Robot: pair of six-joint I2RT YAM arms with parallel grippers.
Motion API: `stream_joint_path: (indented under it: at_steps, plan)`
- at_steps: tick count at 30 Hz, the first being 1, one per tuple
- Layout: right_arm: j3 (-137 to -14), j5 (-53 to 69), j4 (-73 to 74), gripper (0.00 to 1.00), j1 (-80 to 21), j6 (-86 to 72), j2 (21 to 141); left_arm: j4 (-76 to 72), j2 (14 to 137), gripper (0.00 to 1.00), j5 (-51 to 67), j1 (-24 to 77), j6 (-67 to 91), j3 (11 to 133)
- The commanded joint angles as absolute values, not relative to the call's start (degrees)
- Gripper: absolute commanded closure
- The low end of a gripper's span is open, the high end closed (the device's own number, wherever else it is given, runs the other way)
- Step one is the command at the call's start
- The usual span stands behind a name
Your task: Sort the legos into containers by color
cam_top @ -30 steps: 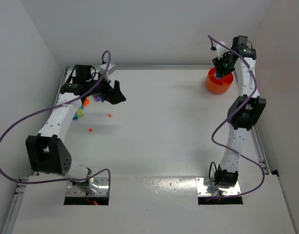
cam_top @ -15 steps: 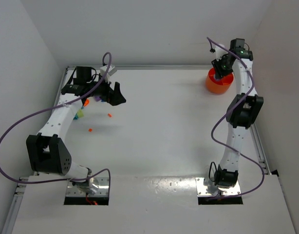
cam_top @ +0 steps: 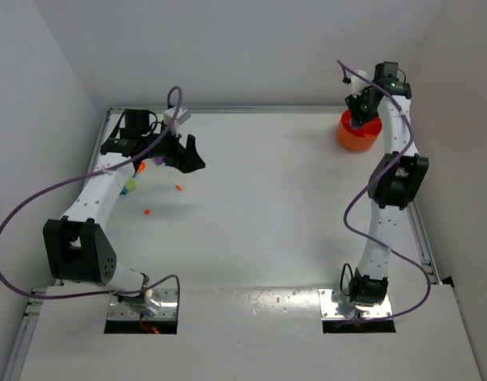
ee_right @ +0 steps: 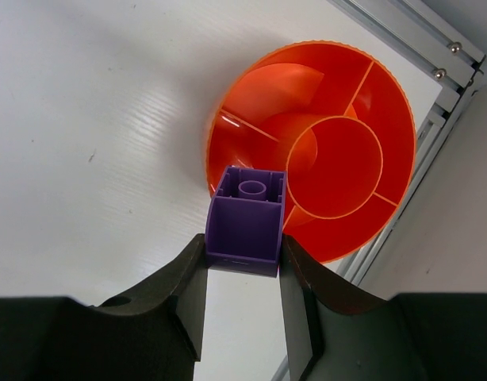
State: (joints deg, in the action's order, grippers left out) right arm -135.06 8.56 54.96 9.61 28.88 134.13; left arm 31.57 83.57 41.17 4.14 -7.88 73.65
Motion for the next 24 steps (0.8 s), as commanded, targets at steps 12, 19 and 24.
stream_joint_path:
  at_steps: [12,19,24]
  plan:
    - [-135.0,6.9,50.6,0.6,9.8,28.1,134.0,30.1,82.9,0.0,42.3,3.8,-7.5,73.0]
    - [-135.0,6.3,50.0,0.45,9.8,28.1,133.5,30.1,82.9,0.0,42.3,3.8,-7.5,73.0]
    - [-134.5,6.3,50.0,0.44,9.8,28.1,133.0,30.1,82.9,0.0,42.3,3.8,-7.5,73.0]
